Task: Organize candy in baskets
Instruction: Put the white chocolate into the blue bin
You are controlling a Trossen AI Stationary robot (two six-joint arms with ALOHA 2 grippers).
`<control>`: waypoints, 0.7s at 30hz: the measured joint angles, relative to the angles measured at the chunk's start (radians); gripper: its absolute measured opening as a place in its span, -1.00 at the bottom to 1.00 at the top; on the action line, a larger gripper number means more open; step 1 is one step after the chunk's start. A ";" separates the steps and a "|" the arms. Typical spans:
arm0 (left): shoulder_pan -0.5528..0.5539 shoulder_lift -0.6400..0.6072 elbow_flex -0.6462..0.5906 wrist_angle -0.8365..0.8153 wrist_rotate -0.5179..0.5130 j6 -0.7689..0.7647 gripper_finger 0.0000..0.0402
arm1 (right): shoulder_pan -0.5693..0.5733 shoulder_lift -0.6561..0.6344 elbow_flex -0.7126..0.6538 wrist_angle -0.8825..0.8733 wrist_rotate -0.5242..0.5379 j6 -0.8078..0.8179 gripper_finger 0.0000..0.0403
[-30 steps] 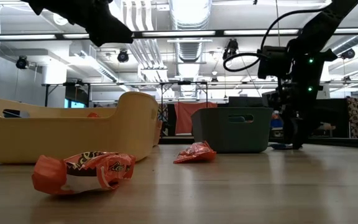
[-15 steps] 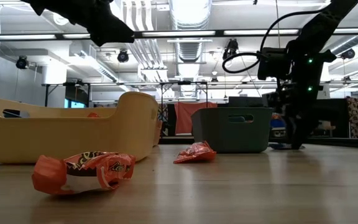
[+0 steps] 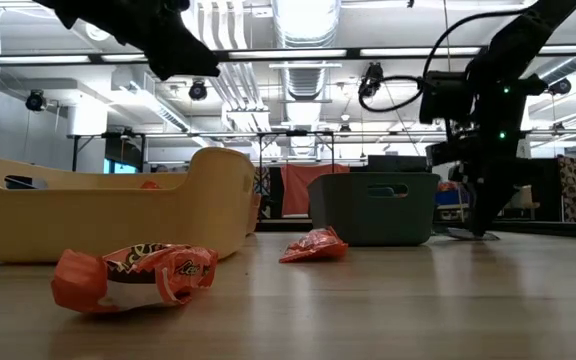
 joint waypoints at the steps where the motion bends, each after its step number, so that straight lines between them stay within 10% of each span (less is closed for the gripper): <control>1: 0.000 0.003 0.000 0.001 0.000 0.000 -0.20 | 0.000 -0.014 0.006 -0.009 0.000 0.037 -0.96; 15: 0.000 0.022 0.000 0.049 0.000 -0.005 -0.20 | 0.023 -0.176 0.084 -0.066 -0.001 0.378 -0.96; 21: 0.000 0.022 0.000 0.050 0.000 -0.012 -0.20 | 0.022 -0.126 0.073 -0.062 0.159 0.680 -0.96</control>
